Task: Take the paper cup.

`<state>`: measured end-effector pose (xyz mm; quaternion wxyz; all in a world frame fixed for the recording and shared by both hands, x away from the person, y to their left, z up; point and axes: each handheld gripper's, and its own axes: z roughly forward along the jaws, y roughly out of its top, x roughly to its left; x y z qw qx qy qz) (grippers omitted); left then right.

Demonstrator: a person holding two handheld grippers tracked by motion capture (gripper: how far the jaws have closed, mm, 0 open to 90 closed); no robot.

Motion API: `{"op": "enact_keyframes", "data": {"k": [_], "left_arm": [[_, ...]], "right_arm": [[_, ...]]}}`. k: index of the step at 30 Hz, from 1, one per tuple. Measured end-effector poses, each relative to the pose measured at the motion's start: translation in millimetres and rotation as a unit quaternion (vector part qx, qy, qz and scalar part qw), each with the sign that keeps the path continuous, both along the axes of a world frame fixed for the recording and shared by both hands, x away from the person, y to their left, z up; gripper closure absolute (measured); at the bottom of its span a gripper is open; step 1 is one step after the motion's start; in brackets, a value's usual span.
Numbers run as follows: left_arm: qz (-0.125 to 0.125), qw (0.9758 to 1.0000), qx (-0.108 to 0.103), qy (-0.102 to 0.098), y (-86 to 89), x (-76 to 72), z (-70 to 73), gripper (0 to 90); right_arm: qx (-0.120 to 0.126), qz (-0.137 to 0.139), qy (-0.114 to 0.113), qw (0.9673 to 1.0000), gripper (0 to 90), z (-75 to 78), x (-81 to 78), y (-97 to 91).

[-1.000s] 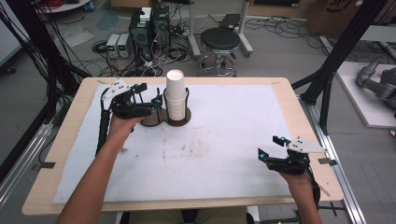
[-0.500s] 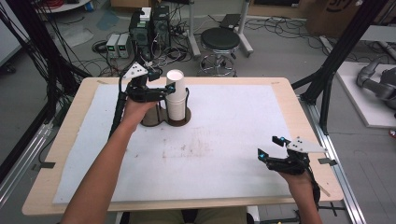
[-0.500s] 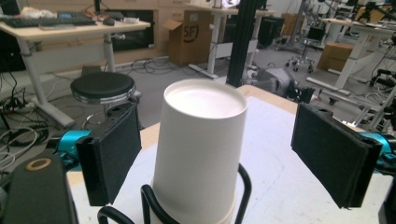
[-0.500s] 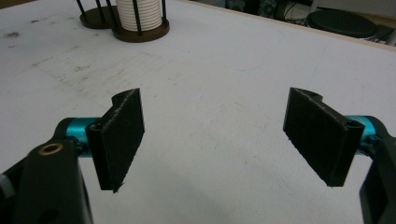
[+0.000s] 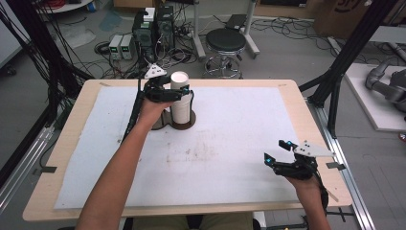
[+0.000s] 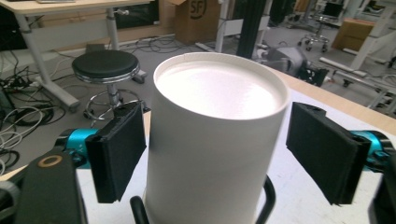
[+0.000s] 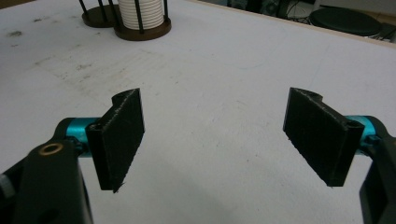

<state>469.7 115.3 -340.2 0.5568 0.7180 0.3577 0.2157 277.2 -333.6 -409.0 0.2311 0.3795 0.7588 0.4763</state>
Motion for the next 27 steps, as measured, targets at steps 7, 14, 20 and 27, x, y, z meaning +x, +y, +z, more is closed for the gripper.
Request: {"op": "enact_keyframes", "data": {"k": [7, 14, 20, 27], "left_arm": [[0.0, 1.0, 0.008, -0.001, -0.9, 2.3, -2.4, 29.5], [0.001, 0.9998, -0.016, -0.015, 4.7, -1.6, 7.1, 30.9], [0.002, 0.9985, -0.045, -0.032, 11.3, -7.7, 20.8, 31.3], [0.001, 0.9964, -0.06, -0.06, 18.8, -15.9, 49.8, 31.4]], "right_arm": [[0.002, -0.004, 0.003, 1.0, 21.0, -0.5, -0.9, -3.1], [0.002, -0.002, 0.003, 1.0, 21.0, -0.2, -1.0, -1.2], [0.002, -0.001, 0.002, 1.0, 21.0, 0.3, -1.4, -0.2], [-0.001, 0.001, 0.0, 1.0, 21.1, 0.8, -1.7, 0.9]]}}
